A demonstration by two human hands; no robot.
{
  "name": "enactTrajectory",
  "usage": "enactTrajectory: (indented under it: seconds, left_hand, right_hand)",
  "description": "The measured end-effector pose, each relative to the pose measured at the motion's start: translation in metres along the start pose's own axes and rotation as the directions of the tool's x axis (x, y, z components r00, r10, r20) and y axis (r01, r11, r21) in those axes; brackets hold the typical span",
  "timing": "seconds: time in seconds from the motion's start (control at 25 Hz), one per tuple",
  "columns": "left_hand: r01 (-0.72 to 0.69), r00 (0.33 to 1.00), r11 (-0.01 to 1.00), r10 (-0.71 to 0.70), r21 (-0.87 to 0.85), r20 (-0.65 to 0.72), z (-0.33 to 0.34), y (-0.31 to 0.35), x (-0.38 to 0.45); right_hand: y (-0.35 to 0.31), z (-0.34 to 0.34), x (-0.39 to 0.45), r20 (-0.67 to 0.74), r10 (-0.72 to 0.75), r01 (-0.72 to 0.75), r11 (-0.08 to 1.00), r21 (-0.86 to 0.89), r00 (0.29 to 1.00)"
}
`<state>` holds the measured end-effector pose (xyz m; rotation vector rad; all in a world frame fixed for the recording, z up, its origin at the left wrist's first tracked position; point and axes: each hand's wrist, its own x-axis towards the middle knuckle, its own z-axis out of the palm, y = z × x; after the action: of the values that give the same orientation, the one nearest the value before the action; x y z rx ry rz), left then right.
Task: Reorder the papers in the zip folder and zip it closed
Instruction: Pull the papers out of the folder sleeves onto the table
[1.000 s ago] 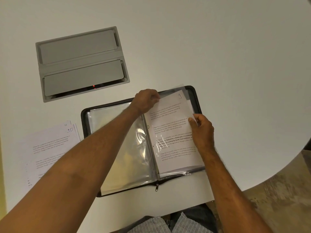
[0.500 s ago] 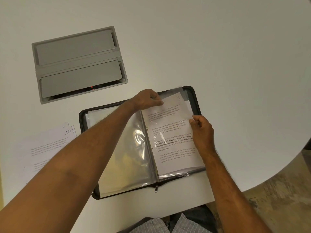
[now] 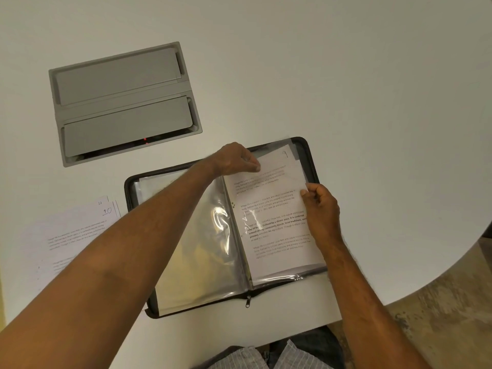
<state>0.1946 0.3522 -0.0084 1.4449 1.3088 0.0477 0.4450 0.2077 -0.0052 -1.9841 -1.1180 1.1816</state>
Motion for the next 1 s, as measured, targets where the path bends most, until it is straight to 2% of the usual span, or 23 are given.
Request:
enactTrajectory:
  seconds: [0.2,0.4,0.48,0.68,1.0]
  left_hand:
    - [0.009,0.995,0.999,-0.004,0.048,-0.097,-0.008,0.002,0.006]
    - [-0.005,0.937,0.991,0.052,0.135,-0.346,-0.031,0.006,0.018]
    - [0.000,0.914,0.991,0.056,0.136,-0.402,-0.041,0.011,0.021]
    - [-0.033,0.881,0.998,0.050,0.045,-0.470,-0.064,0.019,0.026]
    - [-0.029,0.813,0.997,0.069,0.078,-0.578,-0.086,0.052,0.022]
  right_hand:
    - [0.004,0.003,-0.003,-0.030,-0.003,0.002,1.000,-0.023,1.000]
    - [0.012,0.004,-0.007,-0.057,-0.010,0.006,0.997,-0.077,0.998]
    - [0.014,0.004,-0.006,-0.071,-0.020,0.015,0.997,-0.081,0.997]
    - [0.013,0.004,-0.001,-0.037,-0.014,0.011,0.996,-0.083,0.999]
    - [0.011,0.004,0.000,-0.037,0.016,-0.019,0.997,-0.079,0.999]
